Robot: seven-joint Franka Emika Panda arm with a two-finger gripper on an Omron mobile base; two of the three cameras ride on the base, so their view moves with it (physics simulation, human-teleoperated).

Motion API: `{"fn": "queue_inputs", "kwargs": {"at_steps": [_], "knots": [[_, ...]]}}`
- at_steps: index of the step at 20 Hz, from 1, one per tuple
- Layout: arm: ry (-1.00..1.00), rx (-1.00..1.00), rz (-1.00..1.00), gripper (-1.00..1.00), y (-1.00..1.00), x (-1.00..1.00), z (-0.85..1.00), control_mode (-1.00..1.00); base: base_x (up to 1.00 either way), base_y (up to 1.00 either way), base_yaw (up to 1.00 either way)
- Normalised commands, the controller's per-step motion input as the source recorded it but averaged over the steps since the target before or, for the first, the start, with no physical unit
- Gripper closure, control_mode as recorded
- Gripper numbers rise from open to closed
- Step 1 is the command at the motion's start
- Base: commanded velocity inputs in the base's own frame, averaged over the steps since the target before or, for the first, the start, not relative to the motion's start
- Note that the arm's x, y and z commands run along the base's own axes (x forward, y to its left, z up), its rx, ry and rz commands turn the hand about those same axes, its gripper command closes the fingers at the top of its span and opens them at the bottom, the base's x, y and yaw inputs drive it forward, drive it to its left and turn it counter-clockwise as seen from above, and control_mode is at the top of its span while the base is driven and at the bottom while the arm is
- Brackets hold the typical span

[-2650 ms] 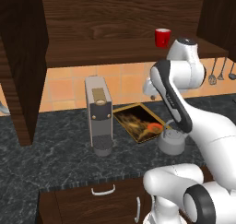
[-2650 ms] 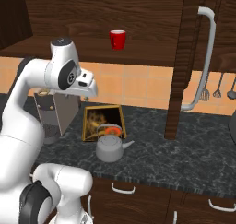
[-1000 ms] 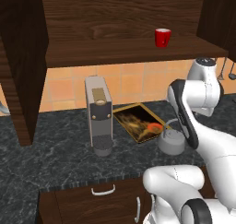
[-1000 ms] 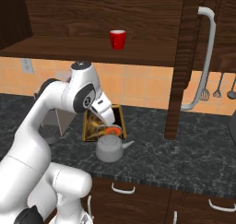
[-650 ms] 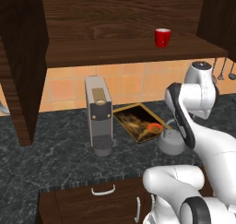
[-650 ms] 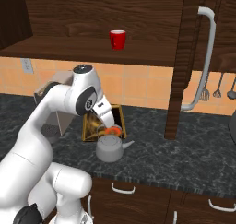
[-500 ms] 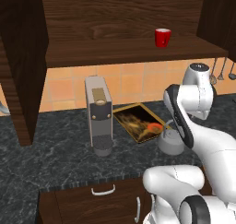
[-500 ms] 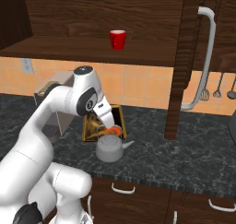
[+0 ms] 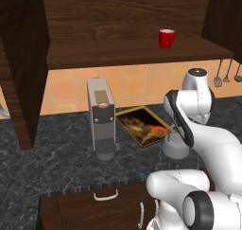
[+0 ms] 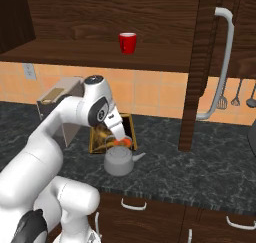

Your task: Pick the kettle from the counter and place it on the tray. Then pick the mug from the cabinet and place it on the tray. Then close the cabinet doors.

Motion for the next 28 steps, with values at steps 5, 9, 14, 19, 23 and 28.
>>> {"fn": "queue_inputs", "kwargs": {"at_steps": [5,9,14,19,23,28], "knots": [[0.0,0.01,-0.04,-1.0,-0.07,0.18,-0.2,-1.0,0.0,0.0,0.0],[0.0,0.05,-0.03,-1.0,-0.07,0.17,-0.15,-1.0,0.0,0.0,0.0],[0.0,0.06,-0.03,-1.0,-0.09,0.13,-0.18,-1.0,0.0,0.0,0.0],[0.0,0.04,-0.03,-1.0,-0.04,0.14,-0.19,-1.0,0.0,0.0,0.0],[0.0,0.04,-0.02,-1.0,-0.02,0.1,-0.21,-1.0,0.0,0.0,0.0],[0.01,0.03,-0.02,-1.0,-0.02,0.05,-0.19,-1.0,0.0,0.0,0.0]]}}
